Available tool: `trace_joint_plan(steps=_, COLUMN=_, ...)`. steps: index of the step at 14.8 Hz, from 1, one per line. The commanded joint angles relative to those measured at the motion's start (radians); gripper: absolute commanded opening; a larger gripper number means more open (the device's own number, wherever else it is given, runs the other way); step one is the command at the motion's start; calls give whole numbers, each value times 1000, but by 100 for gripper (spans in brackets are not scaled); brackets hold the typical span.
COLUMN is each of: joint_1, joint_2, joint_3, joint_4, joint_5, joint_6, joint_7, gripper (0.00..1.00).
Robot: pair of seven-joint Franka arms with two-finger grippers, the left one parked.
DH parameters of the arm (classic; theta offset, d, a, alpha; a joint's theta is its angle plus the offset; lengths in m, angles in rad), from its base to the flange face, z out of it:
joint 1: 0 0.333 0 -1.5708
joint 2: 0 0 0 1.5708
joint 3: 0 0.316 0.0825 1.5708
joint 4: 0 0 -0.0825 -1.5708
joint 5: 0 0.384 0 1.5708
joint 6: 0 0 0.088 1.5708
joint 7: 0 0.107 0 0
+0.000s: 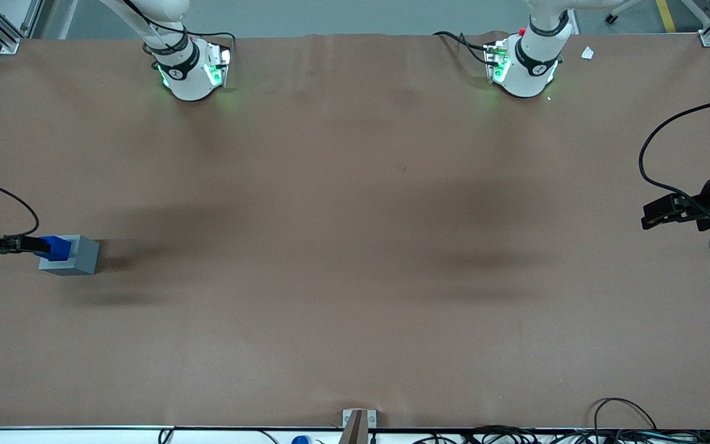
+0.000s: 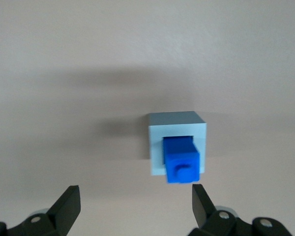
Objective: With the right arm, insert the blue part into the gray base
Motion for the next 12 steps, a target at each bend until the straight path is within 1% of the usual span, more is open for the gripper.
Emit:
trace_joint_plan(steps=1, joint_1=40, joint_2=-77, joint_3=3, joint_4=-17, joint_5=24, joint_6=-44, joint_7=85, gripper=100)
trace_joint_plan(steps=7, joint_1=131, joint_2=-212, joint_3=3, joint_4=-18, joint_5=24, joint_6=-144, joint_7=186, gripper=100)
trace_joint_plan(steps=12, joint_1=172, joint_2=-304, joint_3=4, joint_4=-18, joint_5=26, joint_6=-211, joint_7=225, gripper=100)
